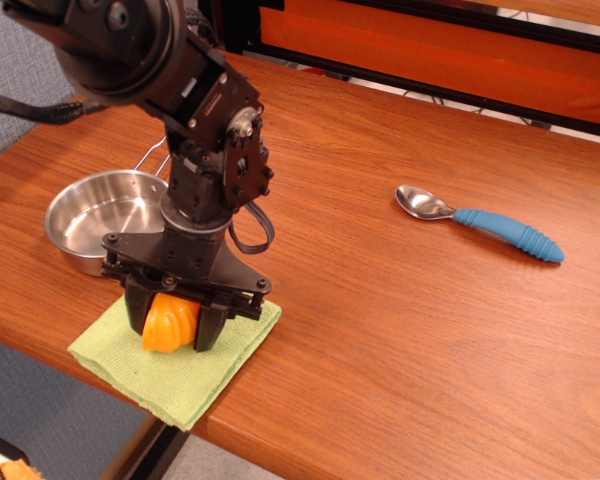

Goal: Move orange from cloth to between spoon and pot.

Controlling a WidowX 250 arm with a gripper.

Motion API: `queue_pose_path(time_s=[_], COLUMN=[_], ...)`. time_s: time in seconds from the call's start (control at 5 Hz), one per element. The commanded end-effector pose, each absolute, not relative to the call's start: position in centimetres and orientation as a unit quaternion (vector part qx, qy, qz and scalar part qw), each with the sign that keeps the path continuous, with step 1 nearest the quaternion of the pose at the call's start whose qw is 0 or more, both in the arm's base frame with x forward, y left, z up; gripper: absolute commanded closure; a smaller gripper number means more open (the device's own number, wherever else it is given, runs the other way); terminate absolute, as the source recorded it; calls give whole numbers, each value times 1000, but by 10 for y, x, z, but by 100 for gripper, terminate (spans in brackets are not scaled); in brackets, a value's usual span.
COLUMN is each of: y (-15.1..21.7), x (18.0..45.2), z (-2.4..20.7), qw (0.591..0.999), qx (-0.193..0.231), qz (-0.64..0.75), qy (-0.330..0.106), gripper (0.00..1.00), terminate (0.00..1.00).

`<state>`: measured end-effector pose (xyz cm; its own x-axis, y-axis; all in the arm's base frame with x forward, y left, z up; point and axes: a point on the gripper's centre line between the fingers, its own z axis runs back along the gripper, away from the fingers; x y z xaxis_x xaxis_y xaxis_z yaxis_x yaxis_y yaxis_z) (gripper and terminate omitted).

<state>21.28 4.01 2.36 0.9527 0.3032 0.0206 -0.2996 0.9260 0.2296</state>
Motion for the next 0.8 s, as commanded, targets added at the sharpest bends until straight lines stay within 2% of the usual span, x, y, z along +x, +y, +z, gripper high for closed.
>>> queue_pose_path(time_s=[0.0,0.2,0.4,0.6], y=[40,42,47,54], x=[215,223,245,290], z=[52,69,80,74], qw=[976,975,973,969], qx=[127,127,130,131], qz=[175,183,190,209], qy=[12,7,10,24], gripper=[100,100,100,100], terminate=[0,0,0,0])
